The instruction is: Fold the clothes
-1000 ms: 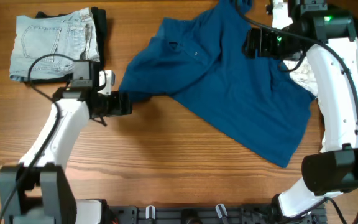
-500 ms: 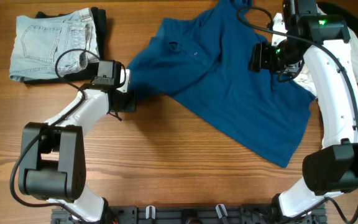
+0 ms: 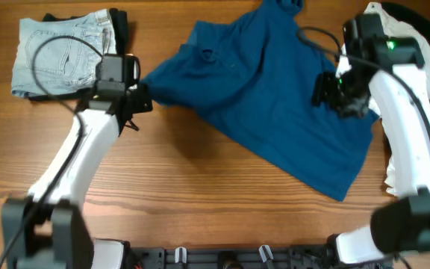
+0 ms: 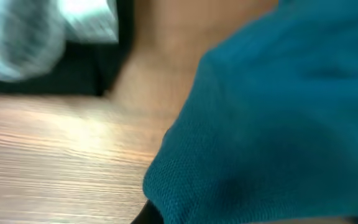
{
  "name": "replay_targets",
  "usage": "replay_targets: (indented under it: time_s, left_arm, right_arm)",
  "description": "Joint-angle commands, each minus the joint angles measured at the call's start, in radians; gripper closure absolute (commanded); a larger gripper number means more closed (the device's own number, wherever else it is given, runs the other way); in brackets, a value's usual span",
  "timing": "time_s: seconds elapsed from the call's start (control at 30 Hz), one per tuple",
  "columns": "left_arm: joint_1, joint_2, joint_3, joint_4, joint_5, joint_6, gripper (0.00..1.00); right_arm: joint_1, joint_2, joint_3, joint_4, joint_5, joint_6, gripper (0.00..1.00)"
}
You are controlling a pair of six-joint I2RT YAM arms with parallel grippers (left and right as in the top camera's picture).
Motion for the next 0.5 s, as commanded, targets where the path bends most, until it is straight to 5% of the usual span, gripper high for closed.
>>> replay_targets:
  time_s: [0.0,0.3,0.47]
  left_arm:
    - [-0.002,-0.080,0.021,0.006,-0.135,-0.029,0.96]
    - [0.029,-0.031,0.021,0.134,-0.214,-0.029,0.96]
    - [0.111,-0.024,0.021,0.151,-0.214,-0.032,0.96]
  right_arm:
    - [-0.002,-0.090,-0.159,0.024,-0.019,0.045,0.32]
    - [0.169,-0.120,-0.450,0.081,-0.153,0.124,0.32]
    - [0.283,-0.121,-0.519,0.083,0.003,0.377,0.33]
